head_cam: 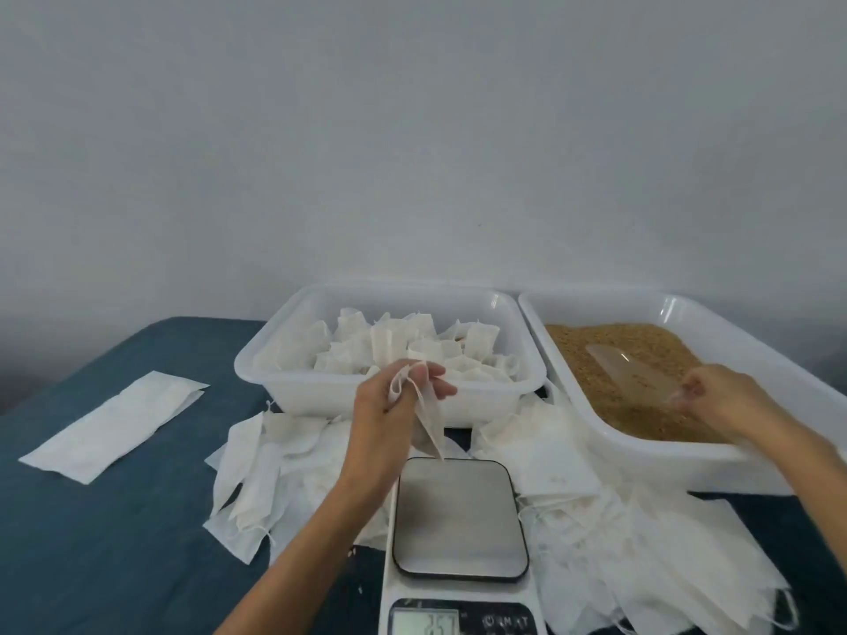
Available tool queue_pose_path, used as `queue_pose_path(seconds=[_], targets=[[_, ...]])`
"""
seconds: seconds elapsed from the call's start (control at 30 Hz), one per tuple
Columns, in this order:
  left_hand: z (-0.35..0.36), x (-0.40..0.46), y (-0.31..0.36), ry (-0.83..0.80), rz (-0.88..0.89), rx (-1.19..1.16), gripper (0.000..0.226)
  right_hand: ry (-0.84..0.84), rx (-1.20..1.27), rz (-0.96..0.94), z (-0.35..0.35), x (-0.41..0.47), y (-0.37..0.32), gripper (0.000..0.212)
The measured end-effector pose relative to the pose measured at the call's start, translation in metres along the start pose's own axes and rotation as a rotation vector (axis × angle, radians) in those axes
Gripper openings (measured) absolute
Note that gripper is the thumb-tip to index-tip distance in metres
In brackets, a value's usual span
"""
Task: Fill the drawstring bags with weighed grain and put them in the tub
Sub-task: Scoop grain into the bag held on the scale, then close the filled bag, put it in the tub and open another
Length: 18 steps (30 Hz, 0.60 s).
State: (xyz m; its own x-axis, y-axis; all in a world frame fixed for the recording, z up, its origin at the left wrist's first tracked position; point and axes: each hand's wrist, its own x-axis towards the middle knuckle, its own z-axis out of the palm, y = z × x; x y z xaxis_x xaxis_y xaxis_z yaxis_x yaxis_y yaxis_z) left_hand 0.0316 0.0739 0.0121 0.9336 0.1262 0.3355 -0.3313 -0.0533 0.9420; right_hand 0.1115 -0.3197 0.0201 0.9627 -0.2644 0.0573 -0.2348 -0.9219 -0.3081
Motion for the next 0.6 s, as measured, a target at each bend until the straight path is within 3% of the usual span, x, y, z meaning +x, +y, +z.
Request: queue_pose_path(seconds=[0.17,0.27,0.37,0.5,0.6], targets=[[-0.061,0.071,0.020,0.281,0.003,0.074,0.036,-0.099,-0.163,-0.026,0.009,0.010,0.002,0.016],[-0.091,0.114,0.017,0.342,-0.097,0.141,0.035,-0.159,-0.230,-0.032,0.008,0.003,-0.002,0.007],[-0.111,0.137,-0.002,0.275,-0.204,0.317,0.032,0.012,-0.212,-0.060,0.003,-0.014,-0.016,0.006],[-0.119,0.144,-0.023,0.184,-0.213,0.709,0.023,0.326,0.116,-0.259,0.004,-0.047,-0.055,0.014],[-0.114,0.140,-0.022,0.153,-0.229,0.896,0.022,0.457,0.343,-0.458,0.008,-0.075,-0.090,0.009]])
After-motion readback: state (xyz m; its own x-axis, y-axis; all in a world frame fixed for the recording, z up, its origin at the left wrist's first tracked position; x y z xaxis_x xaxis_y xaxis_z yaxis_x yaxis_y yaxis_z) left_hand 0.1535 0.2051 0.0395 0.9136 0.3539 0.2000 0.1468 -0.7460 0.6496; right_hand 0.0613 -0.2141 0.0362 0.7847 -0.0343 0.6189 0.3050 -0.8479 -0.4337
